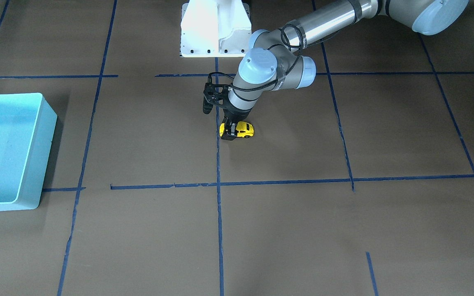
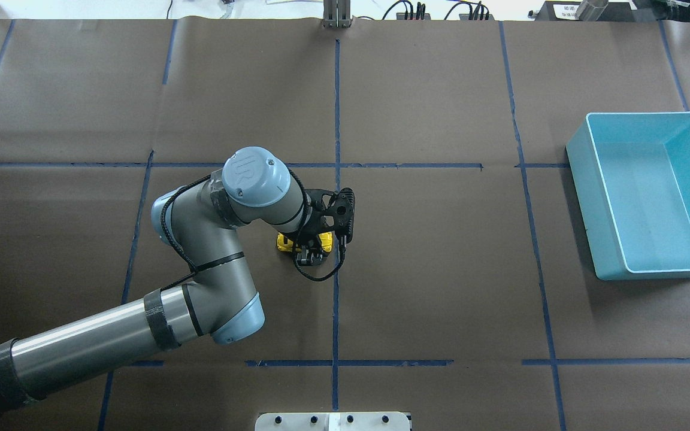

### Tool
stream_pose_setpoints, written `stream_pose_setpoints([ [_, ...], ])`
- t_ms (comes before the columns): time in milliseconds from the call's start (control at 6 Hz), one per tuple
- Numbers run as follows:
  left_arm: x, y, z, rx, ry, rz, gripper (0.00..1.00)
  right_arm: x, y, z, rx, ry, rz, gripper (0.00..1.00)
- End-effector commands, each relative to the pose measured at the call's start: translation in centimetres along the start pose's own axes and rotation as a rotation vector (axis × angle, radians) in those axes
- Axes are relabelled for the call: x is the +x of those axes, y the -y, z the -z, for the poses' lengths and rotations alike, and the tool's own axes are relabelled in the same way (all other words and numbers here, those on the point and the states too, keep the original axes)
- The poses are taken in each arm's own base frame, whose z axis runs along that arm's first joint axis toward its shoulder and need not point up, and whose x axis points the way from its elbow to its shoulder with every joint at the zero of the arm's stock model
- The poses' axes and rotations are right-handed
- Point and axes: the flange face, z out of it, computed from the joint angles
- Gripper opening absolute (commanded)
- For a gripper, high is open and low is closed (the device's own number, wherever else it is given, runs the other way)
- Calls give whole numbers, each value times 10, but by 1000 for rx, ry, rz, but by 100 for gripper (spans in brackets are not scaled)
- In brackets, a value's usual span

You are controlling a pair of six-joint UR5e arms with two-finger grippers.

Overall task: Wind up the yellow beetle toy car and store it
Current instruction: 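Open the left gripper and let the car roll toward the blue bin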

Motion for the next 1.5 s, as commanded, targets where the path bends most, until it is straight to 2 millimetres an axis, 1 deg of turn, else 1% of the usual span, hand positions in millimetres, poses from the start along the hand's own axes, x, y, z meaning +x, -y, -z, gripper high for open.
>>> stream_pose_setpoints([
  [0,1,-17,2,11,9,-1,2,0,0,0,0,-1,0,100],
  [167,5,-28,1,20,13,-5,5,0,0,0,0,1,0,100],
  [333,8,-30,3,30,17,10,74,0,0,0,0,1,0,100],
  [500,12,-39,8,44,25,11,100,0,0,0,0,1,0,100],
  [667,21,-56,22,57,32,-1,100,0,0,0,0,1,0,100],
  [833,21,-77,41,90,57,-8,100,0,0,0,0,1,0,100],
  [1000,19,-99,55,88,73,-4,100,0,0,0,0,1,0,100],
  [1167,16,-126,63,71,60,-2,100,0,0,0,0,-1,0,100],
  [1333,-8,-152,81,38,80,-49,100,0,0,0,0,1,0,100],
])
